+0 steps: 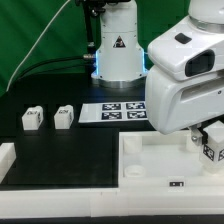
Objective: Assemble one leg
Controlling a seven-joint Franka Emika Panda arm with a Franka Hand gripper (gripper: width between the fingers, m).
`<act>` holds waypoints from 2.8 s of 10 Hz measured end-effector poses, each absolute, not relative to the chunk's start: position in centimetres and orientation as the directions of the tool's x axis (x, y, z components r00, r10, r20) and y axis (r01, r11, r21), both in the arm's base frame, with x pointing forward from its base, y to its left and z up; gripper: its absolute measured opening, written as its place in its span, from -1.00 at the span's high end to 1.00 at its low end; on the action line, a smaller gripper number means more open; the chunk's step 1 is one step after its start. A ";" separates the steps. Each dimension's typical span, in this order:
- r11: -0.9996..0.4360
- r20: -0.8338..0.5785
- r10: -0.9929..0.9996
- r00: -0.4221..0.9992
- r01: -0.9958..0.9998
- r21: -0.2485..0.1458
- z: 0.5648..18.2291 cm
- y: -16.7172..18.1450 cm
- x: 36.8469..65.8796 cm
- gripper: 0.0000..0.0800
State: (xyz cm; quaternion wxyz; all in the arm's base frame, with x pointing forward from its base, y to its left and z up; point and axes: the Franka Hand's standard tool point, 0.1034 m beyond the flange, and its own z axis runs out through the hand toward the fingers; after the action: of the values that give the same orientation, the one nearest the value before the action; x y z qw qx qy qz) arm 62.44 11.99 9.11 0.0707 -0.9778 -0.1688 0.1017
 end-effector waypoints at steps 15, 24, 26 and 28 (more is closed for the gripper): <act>-0.875 -0.149 -0.472 0.869 -0.482 -0.041 9.2 11.5 62.0 0.26; -0.268 -0.165 -0.952 0.258 -0.963 0.039 9.2 12.2 61.6 0.23; -0.283 -0.166 -0.948 0.273 -0.958 0.038 9.1 12.3 61.6 -0.22; -0.366 -0.172 -0.919 0.355 -0.930 0.033 9.0 12.3 61.4 -0.54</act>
Offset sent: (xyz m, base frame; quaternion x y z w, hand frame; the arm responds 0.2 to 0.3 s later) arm 0.0000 0.0000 0.0000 0.0000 0.0000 0.0000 1.0000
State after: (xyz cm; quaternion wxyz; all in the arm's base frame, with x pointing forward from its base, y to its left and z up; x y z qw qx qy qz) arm 61.44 12.29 9.03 0.0348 -0.8224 0.5621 0.0807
